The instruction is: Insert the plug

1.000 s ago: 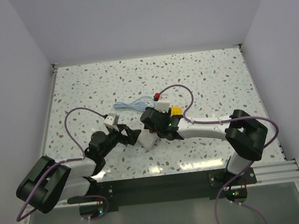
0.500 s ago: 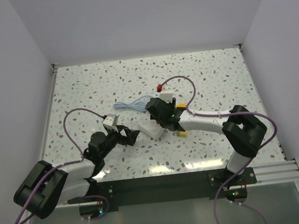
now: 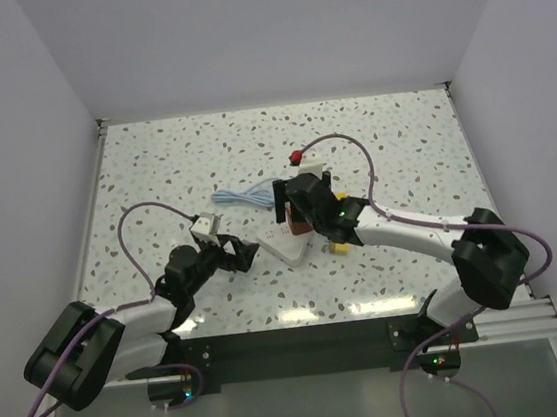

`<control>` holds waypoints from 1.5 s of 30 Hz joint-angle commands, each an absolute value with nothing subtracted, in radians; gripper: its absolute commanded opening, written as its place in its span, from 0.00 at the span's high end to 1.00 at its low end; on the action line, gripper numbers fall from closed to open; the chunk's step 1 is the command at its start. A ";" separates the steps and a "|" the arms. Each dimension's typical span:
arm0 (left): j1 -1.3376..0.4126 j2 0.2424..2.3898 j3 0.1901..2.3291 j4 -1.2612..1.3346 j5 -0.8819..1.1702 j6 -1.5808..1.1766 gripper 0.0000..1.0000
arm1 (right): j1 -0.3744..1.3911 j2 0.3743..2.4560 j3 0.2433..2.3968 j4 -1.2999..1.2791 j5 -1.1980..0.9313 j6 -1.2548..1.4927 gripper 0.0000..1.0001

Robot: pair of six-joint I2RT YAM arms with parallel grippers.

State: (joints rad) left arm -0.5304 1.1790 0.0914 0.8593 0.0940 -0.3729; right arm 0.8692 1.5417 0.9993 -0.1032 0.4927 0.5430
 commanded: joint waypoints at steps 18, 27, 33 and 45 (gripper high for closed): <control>-0.523 1.103 0.074 0.923 0.167 -0.324 0.00 | 0.574 1.319 0.858 -0.025 0.376 0.402 0.02; -0.525 1.117 0.074 0.949 0.199 -0.319 0.00 | 0.531 1.451 0.856 -0.005 0.265 0.382 0.01; -0.525 1.138 0.080 0.979 0.229 -0.313 0.00 | 0.514 1.509 0.873 0.012 0.247 0.376 0.01; -0.525 1.160 0.101 1.008 0.273 -0.293 0.00 | 0.486 1.608 0.885 -0.046 0.163 0.391 0.03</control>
